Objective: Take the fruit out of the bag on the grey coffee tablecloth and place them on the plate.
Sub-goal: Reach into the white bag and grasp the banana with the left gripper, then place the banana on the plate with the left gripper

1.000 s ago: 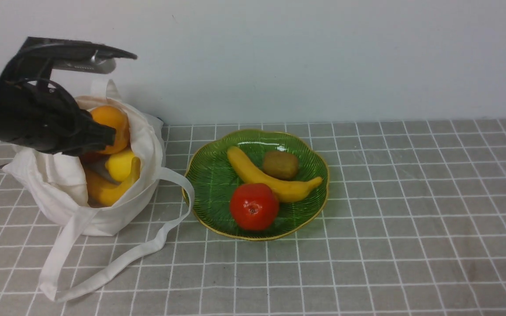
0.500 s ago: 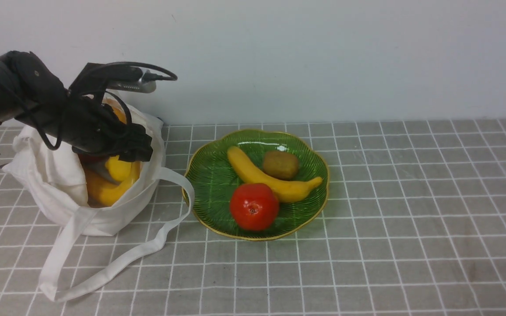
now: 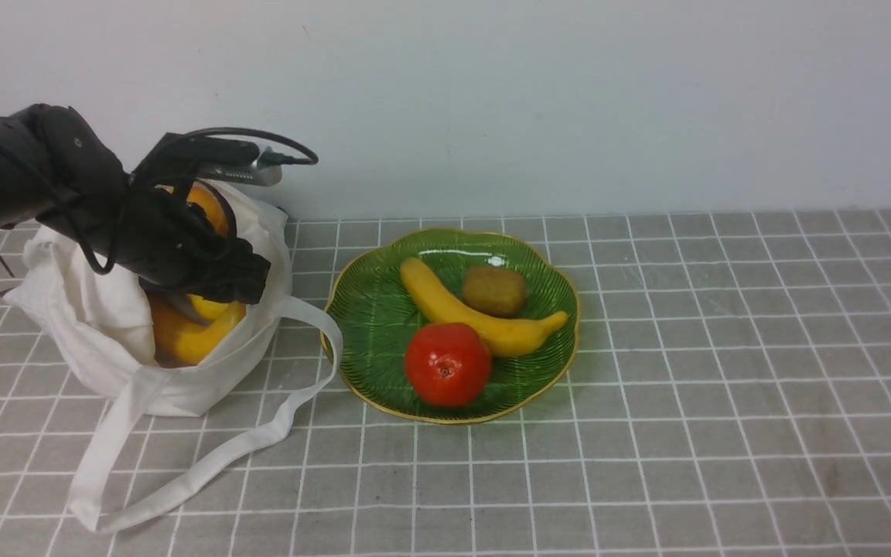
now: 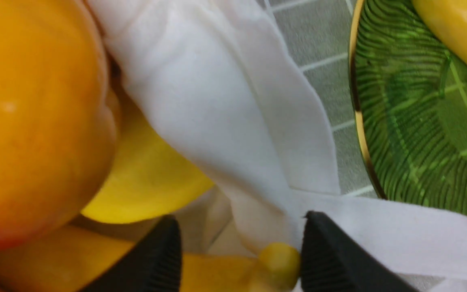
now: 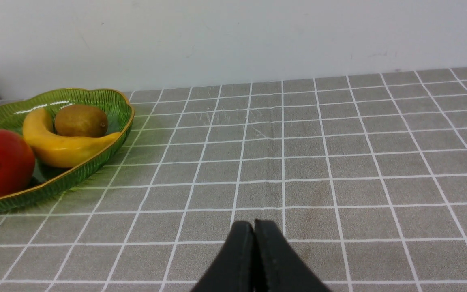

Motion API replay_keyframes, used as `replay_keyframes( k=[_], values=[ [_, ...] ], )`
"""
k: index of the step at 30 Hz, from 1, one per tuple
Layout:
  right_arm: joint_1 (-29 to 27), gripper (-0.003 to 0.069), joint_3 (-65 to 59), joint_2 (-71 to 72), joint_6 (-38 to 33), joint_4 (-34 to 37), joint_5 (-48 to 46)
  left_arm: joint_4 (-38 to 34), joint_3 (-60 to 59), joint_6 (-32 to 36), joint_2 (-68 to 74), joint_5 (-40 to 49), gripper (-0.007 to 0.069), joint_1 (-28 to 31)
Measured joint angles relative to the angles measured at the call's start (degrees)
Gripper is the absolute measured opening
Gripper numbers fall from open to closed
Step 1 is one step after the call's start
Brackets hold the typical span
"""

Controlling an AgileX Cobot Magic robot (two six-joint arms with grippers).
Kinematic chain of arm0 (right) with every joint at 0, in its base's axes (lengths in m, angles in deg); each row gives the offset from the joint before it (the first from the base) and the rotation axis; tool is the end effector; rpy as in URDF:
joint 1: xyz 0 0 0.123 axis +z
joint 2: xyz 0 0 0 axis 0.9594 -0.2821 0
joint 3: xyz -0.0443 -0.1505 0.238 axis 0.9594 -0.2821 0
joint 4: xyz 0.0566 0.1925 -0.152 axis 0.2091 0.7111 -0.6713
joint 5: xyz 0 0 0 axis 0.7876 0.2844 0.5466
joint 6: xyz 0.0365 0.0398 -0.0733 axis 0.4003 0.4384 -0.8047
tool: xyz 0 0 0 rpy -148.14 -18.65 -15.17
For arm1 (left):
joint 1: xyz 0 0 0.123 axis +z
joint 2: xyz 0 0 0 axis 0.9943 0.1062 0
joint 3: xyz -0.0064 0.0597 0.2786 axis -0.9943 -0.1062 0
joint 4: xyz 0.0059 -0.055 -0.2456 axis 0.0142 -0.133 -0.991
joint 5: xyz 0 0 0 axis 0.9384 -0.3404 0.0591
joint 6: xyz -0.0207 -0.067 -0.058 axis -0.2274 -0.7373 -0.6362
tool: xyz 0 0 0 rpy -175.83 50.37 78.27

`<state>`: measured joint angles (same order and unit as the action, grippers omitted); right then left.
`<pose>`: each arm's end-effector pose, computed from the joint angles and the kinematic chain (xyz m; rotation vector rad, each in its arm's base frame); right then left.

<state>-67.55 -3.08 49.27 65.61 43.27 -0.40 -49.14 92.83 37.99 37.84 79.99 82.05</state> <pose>0.0528 0.0032 0.1723 0.0192 1.8689 0.1218 0.3975 -0.0340 0.2063 0.3791 2.5918 -0.2509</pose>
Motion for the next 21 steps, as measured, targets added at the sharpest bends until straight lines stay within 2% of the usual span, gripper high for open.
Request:
replay_keyframes(
  k=[2, 3, 6, 21],
  values=[
    [0.0, -0.0012, 0.0, 0.0, 0.0, 0.0, 0.0, 0.1, 0.0, 0.0, 0.0, 1.0, 0.0225, 0.0],
    [0.0, -0.0012, 0.0, 0.0, 0.0, 0.0, 0.0, 0.2, 0.0, 0.0, 0.0, 1.4, 0.0154, 0.0],
    [0.0, -0.0012, 0.0, 0.0, 0.0, 0.0, 0.0, 0.6, 0.1, 0.0, 0.0, 1.9, 0.0081, 0.0],
    [0.0, -0.0012, 0.0, 0.0, 0.0, 0.0, 0.0, 1.2, 6.1, -0.2, -11.1, 9.0, 0.0076, -0.1]
  ],
)
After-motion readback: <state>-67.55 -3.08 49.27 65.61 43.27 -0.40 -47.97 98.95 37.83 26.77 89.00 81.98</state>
